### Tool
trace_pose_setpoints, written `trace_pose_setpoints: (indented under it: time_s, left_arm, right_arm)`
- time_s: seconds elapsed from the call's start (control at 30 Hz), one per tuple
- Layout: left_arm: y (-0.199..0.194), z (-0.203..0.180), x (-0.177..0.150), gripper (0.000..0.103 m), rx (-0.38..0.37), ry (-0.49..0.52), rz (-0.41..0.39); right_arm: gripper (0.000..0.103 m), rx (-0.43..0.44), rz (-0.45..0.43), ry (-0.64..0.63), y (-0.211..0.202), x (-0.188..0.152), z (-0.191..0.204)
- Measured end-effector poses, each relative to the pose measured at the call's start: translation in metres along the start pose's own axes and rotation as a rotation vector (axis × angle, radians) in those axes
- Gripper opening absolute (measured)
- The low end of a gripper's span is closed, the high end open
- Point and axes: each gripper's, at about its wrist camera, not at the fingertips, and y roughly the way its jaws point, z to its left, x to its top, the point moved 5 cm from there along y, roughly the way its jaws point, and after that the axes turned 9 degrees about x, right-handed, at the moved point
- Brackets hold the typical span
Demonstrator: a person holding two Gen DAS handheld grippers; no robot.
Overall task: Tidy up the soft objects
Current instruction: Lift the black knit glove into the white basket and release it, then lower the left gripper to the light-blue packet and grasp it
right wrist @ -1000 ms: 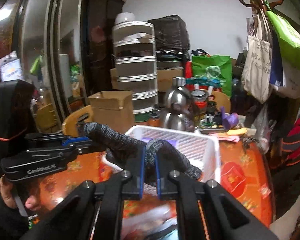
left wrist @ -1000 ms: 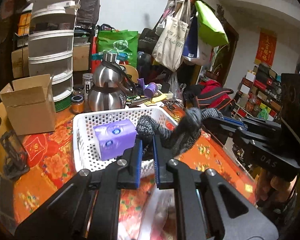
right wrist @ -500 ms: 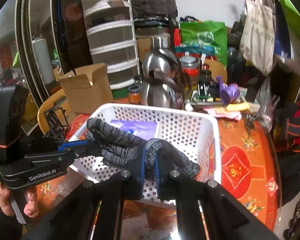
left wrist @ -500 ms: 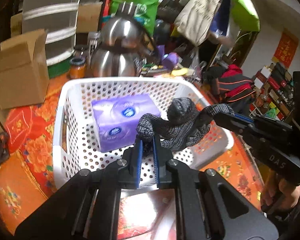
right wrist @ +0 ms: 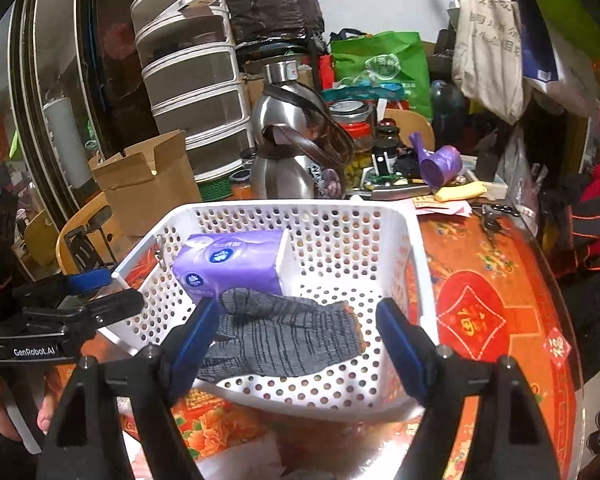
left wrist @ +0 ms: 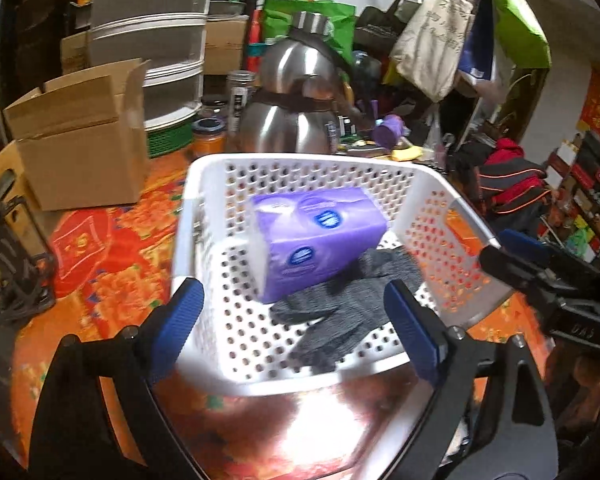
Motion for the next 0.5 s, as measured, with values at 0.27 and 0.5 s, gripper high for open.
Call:
trace_pose_setpoints:
  time_s: [0.27, 0.5]
  left_arm:
    - [-0.020, 0.012, -0.012, 0.091, 0.043, -0.007, -0.034]
    - [-0.045, 0.011, -0.027, 0.091, 0.084, 0.028, -0.067]
  right_arm:
    - [0.080, -0.011, -0.016, -0.015, -0.004, -0.009, 0.005]
    - [0.080, -0.010, -0.043, 0.014, -0.021, -0.018, 0.006]
